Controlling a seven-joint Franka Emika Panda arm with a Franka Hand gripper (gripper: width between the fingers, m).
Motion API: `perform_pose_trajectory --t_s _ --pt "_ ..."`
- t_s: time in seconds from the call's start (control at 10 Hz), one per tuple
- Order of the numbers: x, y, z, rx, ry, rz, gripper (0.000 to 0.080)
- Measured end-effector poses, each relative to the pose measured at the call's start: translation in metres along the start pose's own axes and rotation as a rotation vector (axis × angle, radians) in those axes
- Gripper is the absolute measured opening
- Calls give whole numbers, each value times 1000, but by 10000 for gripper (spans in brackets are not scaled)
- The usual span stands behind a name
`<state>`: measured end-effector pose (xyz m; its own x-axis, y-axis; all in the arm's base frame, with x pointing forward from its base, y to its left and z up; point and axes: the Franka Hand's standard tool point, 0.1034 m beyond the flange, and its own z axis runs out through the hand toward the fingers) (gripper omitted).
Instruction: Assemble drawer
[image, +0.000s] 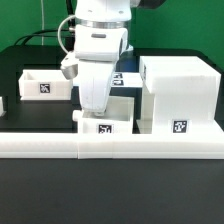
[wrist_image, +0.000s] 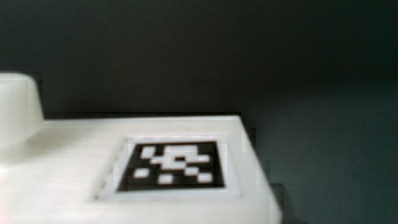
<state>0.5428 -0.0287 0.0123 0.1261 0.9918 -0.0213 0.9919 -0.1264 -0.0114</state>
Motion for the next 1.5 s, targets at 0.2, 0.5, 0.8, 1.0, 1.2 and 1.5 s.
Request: perform_pose_trajectory --t_s 0.2,0.5,0.8,1.0,1.2,1.5 --pt "0 0 4 3 1 -14 42" --pt "2 3 4 -17 7 -16 42" --pt "4 4 3 -36 11 -11 42" --pt "4 5 1 -39 11 -1 42" --pt "4 4 3 -36 11 0 42" --pt "8 -1 2 0 3 -22 42"
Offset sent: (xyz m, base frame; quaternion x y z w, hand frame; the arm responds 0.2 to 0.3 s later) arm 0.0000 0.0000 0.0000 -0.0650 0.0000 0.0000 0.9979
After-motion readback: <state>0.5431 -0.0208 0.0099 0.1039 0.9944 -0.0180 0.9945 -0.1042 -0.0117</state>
